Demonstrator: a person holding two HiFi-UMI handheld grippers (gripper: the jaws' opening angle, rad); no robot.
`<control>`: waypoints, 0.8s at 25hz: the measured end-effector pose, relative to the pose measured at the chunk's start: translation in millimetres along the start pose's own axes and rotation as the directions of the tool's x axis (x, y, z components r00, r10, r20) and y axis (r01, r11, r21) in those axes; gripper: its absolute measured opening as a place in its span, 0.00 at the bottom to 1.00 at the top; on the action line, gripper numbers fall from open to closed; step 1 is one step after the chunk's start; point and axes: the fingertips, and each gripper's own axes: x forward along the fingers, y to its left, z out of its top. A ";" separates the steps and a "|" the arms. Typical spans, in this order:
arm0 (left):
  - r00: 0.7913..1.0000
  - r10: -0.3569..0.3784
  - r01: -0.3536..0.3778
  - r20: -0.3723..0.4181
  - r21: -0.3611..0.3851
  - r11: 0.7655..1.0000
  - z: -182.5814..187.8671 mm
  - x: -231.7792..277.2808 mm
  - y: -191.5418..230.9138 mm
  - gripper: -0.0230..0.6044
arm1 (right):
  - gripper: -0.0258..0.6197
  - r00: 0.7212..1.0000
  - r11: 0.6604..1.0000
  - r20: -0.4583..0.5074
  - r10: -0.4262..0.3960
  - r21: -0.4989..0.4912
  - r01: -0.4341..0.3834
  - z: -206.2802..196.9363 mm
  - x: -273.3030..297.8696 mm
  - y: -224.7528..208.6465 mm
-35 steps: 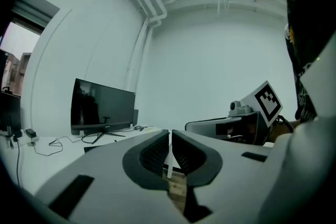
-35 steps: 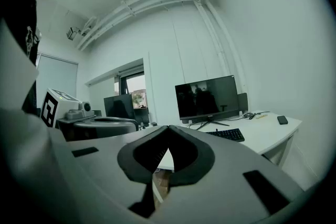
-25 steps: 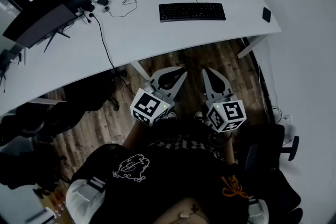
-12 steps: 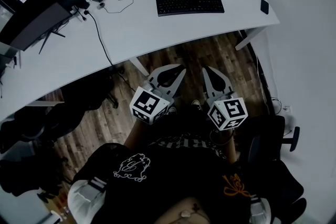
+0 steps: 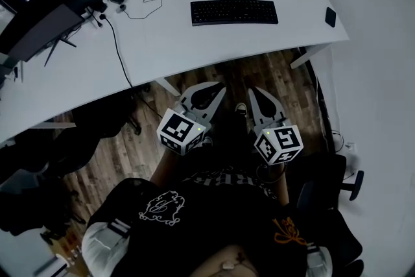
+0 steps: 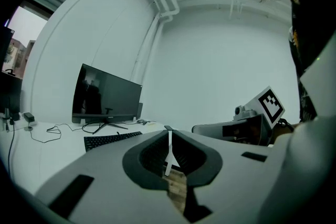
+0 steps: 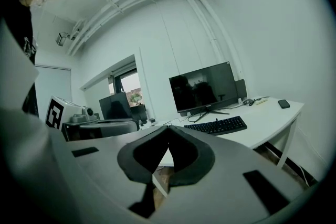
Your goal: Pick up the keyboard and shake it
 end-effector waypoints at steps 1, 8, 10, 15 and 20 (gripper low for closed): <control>1.000 0.010 -0.010 -0.005 -0.001 1.000 0.1 9.7 4.6 0.09 | 0.06 1.000 1.000 -0.001 0.007 0.006 -0.007 1.8 6.9 -10.5; 0.996 0.083 -0.081 -0.041 0.026 0.996 15.7 103.2 45.5 0.09 | 0.06 0.999 0.999 -0.022 0.044 -0.024 -0.045 31.0 61.2 -98.6; 0.994 0.104 -0.102 -0.046 0.044 0.994 26.5 133.9 52.7 0.09 | 0.06 0.998 0.998 -0.020 0.054 -0.019 -0.055 45.9 72.1 -130.0; 0.989 0.132 -0.133 -0.064 -0.013 0.991 32.6 202.6 61.7 0.09 | 0.06 0.998 0.997 -0.023 0.065 0.038 -0.064 64.1 93.5 -207.8; 0.985 0.166 -0.169 -0.048 -0.085 0.982 38.9 248.5 67.5 0.09 | 0.06 0.994 0.993 -0.046 0.103 0.064 -0.100 69.3 109.1 -255.6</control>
